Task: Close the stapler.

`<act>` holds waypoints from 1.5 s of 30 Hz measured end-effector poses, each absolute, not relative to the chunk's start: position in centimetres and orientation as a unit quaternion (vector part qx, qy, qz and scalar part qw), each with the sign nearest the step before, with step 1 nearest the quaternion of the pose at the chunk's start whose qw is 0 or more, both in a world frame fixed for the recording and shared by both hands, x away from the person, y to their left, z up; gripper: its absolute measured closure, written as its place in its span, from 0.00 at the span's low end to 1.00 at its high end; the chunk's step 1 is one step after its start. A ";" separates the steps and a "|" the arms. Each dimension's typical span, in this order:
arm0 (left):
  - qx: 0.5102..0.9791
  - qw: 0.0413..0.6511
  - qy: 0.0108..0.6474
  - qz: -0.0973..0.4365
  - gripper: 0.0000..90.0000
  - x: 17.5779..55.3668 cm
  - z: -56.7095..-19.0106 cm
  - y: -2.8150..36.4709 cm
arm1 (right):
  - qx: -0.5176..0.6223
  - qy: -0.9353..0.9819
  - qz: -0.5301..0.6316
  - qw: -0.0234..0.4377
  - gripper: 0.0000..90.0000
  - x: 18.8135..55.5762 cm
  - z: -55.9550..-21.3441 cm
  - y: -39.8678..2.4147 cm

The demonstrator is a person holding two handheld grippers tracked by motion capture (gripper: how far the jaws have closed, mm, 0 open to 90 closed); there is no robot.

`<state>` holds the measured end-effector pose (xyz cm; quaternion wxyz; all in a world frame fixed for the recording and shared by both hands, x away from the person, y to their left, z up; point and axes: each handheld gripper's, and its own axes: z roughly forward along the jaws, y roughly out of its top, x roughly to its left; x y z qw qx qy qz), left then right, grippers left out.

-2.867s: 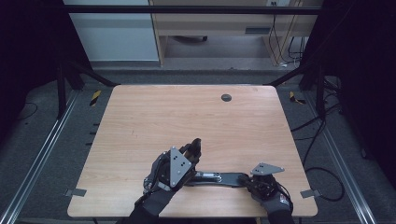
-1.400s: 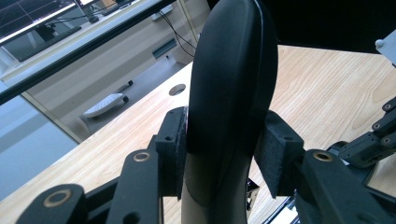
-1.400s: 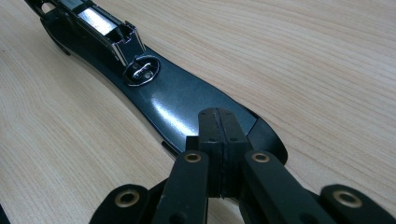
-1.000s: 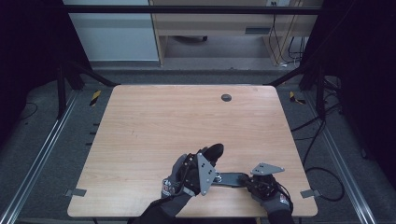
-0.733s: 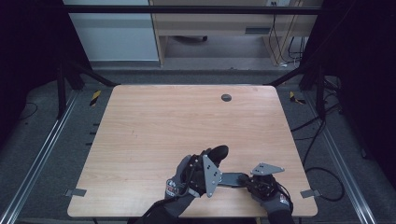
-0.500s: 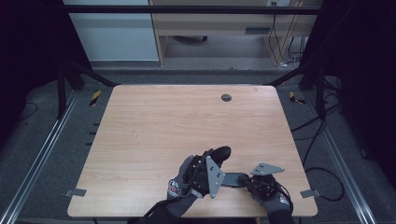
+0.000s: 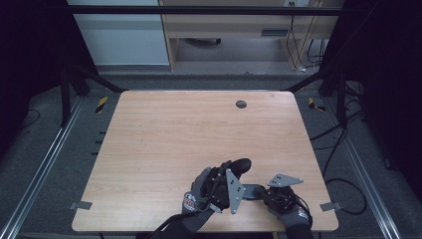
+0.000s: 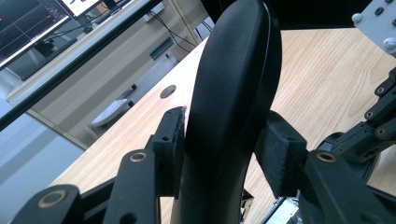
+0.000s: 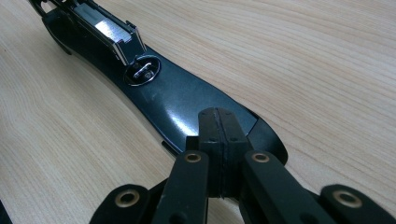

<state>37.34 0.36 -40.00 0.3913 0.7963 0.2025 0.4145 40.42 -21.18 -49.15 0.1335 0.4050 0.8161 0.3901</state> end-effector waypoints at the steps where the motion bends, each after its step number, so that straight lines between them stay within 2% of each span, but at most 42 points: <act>1: 0.799 0.387 0.200 0.415 0.60 37.3 -40.0 0.3 | 0.405 0.816 0.390 0.134 1.00 40.4 -49.2 -21.2; 45: 0.815 0.343 0.153 0.442 0.58 37.2 -43.0 -2.9 | 0.404 0.815 0.392 0.136 1.00 40.4 -49.2 -21.3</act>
